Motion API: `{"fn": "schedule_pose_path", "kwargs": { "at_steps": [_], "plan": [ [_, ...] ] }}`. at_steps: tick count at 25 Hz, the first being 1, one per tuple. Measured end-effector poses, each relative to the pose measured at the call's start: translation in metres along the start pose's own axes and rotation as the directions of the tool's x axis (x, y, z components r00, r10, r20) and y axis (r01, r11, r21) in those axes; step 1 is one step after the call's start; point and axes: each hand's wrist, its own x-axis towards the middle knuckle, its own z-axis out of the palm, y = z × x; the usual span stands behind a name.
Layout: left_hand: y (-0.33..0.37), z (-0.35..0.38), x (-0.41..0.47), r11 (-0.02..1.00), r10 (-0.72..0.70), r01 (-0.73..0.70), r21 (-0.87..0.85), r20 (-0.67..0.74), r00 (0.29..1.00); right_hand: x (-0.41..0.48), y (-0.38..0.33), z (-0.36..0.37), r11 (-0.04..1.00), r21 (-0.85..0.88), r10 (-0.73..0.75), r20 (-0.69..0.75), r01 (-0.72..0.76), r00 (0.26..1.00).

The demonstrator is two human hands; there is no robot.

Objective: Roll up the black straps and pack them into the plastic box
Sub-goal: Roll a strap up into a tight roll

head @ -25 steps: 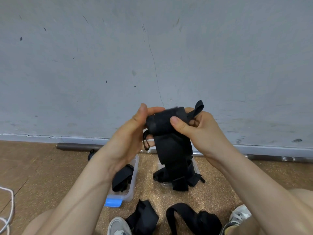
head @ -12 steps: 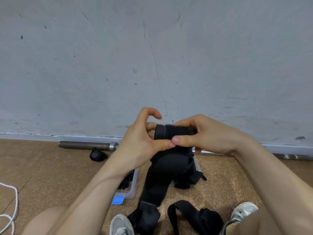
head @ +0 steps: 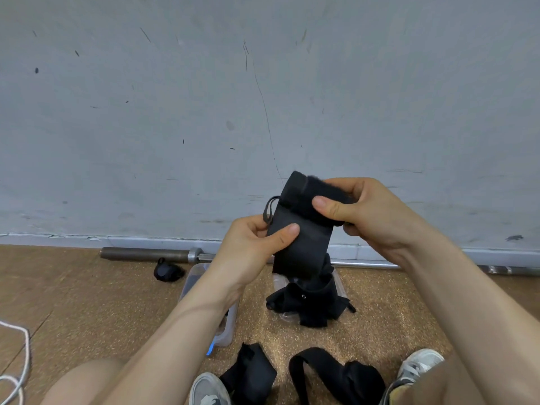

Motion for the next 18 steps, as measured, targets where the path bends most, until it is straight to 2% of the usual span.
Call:
{"fn": "schedule_pose_path", "kwargs": {
  "at_steps": [1,3,5,6,7,8,10,11,12,14,15,16,17,18],
  "plan": [
    [-0.001,0.001,0.001,1.000,-0.011,0.011,-0.002,-0.013,1.000,0.000,0.002,0.004,0.999,-0.031,-0.039,-0.054,0.037,0.998],
    [-0.004,0.003,0.003,1.000,-0.030,0.030,0.007,-0.021,0.999,0.003,0.010,0.015,0.958,-0.252,-0.182,-0.168,0.136,0.969],
    [-0.006,0.006,0.002,0.998,-0.060,0.060,0.004,-0.012,0.998,0.002,0.017,0.025,0.829,-0.515,-0.353,-0.177,0.219,0.918],
    [-0.006,0.005,0.000,0.997,-0.076,0.076,-0.007,0.001,0.997,0.002,0.020,0.028,0.767,-0.586,-0.419,-0.150,0.261,0.896],
    [-0.006,0.003,-0.001,0.996,-0.087,0.087,-0.018,0.031,0.996,0.002,0.021,0.030,0.737,-0.609,-0.460,-0.135,0.293,0.878],
    [-0.005,-0.001,-0.002,0.997,-0.077,0.077,-0.001,0.075,0.994,0.002,0.020,0.029,0.750,-0.586,-0.471,-0.146,0.308,0.870],
    [-0.003,-0.008,-0.004,0.982,0.009,-0.034,0.185,0.136,0.991,0.004,0.014,0.025,0.871,-0.381,-0.411,-0.219,0.310,0.885],
    [-0.003,-0.010,-0.004,0.941,0.055,-0.099,0.324,0.142,0.988,0.006,0.014,0.024,0.909,-0.283,-0.379,-0.249,0.307,0.891],
    [-0.004,-0.009,-0.004,0.865,0.107,-0.158,0.475,0.132,0.985,0.008,0.017,0.024,0.912,-0.272,-0.380,-0.271,0.308,0.885],
    [-0.005,-0.004,-0.007,0.633,0.177,-0.209,0.746,0.124,0.976,0.013,0.027,0.028,0.830,-0.460,-0.473,-0.278,0.316,0.836],
    [-0.004,-0.001,-0.009,0.578,0.160,-0.200,0.791,0.130,0.979,0.015,0.033,0.031,0.753,-0.571,-0.544,-0.261,0.327,0.798],
    [-0.004,0.000,-0.011,0.660,0.111,-0.176,0.731,0.136,0.984,0.018,0.040,0.033,0.687,-0.645,-0.601,-0.243,0.335,0.762],
    [-0.004,-0.001,-0.011,0.823,0.028,-0.106,0.558,0.146,0.989,0.020,0.045,0.036,0.648,-0.682,-0.634,-0.236,0.339,0.736],
    [-0.002,-0.001,-0.013,0.940,-0.062,-0.007,0.341,0.192,0.980,0.022,0.049,0.038,0.625,-0.698,-0.661,-0.236,0.349,0.712]
  ]
}}
